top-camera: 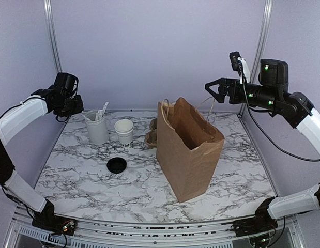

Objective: Pack the takeout coffee

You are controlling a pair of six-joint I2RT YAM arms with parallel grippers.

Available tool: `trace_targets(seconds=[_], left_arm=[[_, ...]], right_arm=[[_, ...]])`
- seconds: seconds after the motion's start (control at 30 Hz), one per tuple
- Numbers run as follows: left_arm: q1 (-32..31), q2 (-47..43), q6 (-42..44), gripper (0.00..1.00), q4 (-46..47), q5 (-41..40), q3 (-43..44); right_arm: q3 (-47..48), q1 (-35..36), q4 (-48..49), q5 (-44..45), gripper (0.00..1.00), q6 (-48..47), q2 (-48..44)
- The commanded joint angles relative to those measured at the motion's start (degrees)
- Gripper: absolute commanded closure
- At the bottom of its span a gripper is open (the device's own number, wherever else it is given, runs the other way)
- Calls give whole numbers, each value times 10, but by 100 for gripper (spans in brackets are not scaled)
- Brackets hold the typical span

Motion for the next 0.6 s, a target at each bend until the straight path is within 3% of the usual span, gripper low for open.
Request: trace_targets(seconds=[0.0, 0.57], left_arm=[[4, -30, -56, 73, -19, 35, -35], [9, 18, -127, 78, 17, 97, -32]], right_arm=[[2, -5, 9, -11, 0, 6, 3], [-4, -5, 6, -5, 0, 6, -9]])
